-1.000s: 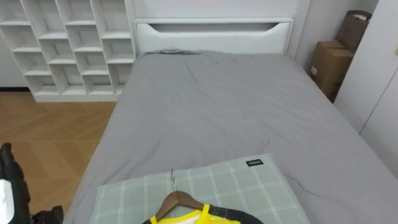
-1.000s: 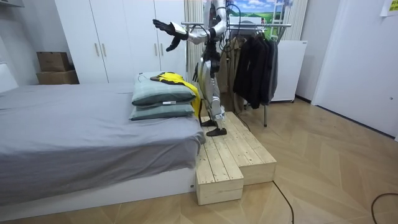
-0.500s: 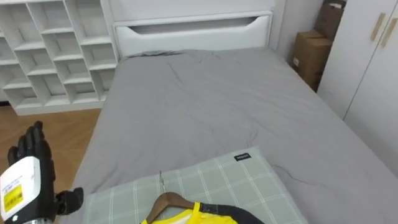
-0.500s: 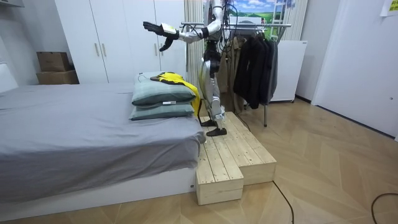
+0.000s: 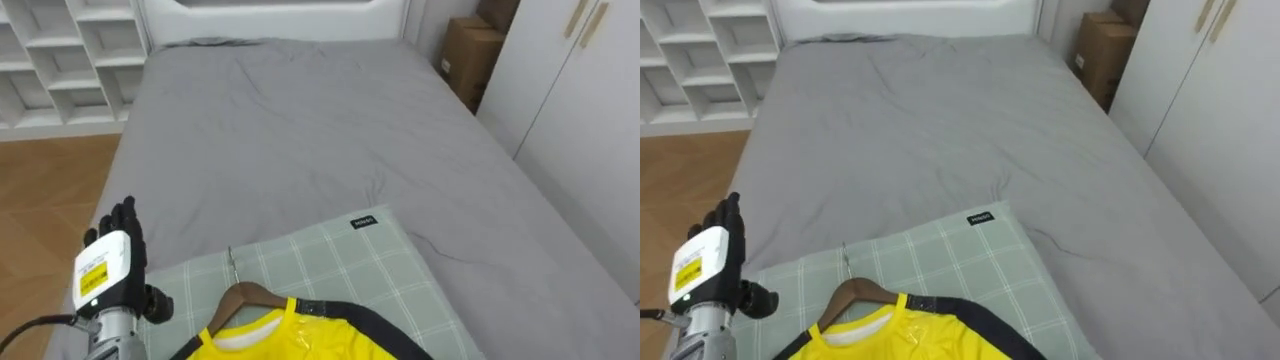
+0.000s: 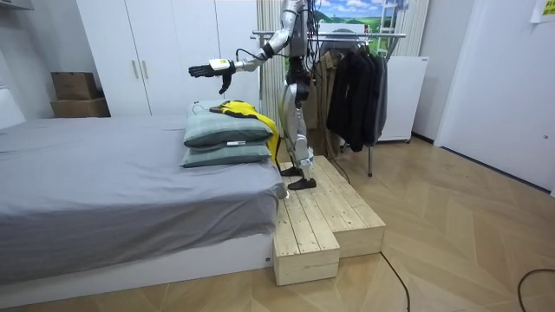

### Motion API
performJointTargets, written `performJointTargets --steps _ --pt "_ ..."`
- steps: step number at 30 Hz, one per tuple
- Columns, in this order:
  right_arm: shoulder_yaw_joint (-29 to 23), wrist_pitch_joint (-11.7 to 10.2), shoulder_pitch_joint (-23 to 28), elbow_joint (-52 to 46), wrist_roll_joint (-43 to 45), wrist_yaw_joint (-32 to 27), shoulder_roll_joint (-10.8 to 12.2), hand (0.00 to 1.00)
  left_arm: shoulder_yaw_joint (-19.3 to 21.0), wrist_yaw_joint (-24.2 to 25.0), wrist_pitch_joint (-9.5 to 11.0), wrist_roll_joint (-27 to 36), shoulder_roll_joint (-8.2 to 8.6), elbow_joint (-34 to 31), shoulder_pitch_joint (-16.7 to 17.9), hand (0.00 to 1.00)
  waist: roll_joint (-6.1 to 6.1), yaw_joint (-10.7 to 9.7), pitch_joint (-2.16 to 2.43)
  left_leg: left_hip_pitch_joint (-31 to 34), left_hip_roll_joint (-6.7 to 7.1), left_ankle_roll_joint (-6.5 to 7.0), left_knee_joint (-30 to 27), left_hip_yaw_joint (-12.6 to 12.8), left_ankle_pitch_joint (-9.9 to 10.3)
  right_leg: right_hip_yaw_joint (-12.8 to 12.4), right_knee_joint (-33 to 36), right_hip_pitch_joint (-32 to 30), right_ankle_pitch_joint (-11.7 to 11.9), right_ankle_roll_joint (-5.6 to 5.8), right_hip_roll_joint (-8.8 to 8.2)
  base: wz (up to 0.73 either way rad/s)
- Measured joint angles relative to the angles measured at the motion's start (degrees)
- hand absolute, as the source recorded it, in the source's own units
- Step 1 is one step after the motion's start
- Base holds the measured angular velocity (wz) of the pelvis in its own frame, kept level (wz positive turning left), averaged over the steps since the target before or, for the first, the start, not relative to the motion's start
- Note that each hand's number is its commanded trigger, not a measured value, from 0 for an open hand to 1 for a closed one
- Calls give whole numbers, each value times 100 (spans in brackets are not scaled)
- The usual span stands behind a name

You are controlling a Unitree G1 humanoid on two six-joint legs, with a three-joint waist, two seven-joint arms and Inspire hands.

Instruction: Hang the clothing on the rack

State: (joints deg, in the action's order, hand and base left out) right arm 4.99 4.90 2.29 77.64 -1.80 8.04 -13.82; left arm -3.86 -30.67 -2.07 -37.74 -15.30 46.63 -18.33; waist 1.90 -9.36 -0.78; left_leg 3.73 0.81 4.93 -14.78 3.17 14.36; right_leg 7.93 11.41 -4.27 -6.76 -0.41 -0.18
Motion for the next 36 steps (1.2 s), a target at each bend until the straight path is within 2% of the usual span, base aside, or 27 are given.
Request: performJointTargets --steps 5,7,11,13,17,19,22,28,33,36 --pt "74 -29 -327 55 -178 -165 5 0 -79 -9 4 4 -14 532 -514 0 2 -14 -21 329 -4 -19 -94 8 -66 5 184 -398 -3 -2 -58 0" --pt "99 -131 -486 117 -223 -210 6 0 -81 -22 31 4 -16 753 -723 0 -9 -59 -75 418 -4 -18 -92 9 -70 5 235 -518 -10 -9 -64 0" --pt "275 -182 -610 158 -251 -290 6 0 -145 -35 83 88 -61 846 -841 0 -22 -139 -91 658 -1 -14 -99 54 -96 -8 258 -765 -9 -10 -79 -3" --pt "475 -182 -630 162 -293 -303 12 0 -312 -23 104 222 -65 976 -952 0 -37 -152 -120 781 5 -18 -92 80 -133 6 342 -930 -8 -12 -103 -3" --pt "515 -184 -712 244 -343 -310 15 0 -438 41 147 382 -62 1093 -953 0 -51 -204 -132 908 4 -25 -93 143 -154 12 360 -1081 -12 -18 -111 -2" --pt "575 -177 -788 250 -372 -316 19 0 -433 117 145 458 -61 1115 -953 0 -98 -202 -167 960 1 -32 -93 159 -168 0 460 -1196 -18 -28 -115 -7" --pt "635 -172 -859 247 -429 -384 35 0 -433 172 144 564 -51 1130 -953 0 -141 -207 -190 994 -3 -33 -92 163 -169 9 487 -1241 -28 -42 -118 0" --pt "757 -240 -1115 231 -938 -436 126 0 -608 177 177 736 133 1663 -956 0 -176 -215 -195 981 -1 -33 -89 160 -170 12 521 -1237 -28 -42 -122 0" --pt "782 -382 -1268 230 -1168 -412 212 0 -663 243 210 772 196 1812 -956 0 -197 -199 -190 982 5 -32 -94 161 -190 28 536 -1238 -28 -42 -132 1" --pt "783 -375 -1295 240 -1171 -394 221 0 -663 268 211 772 203 1879 -956 0 -196 -186 -189 984 6 -33 -95 159 -191 22 538 -1243 -28 -43 -130 0"
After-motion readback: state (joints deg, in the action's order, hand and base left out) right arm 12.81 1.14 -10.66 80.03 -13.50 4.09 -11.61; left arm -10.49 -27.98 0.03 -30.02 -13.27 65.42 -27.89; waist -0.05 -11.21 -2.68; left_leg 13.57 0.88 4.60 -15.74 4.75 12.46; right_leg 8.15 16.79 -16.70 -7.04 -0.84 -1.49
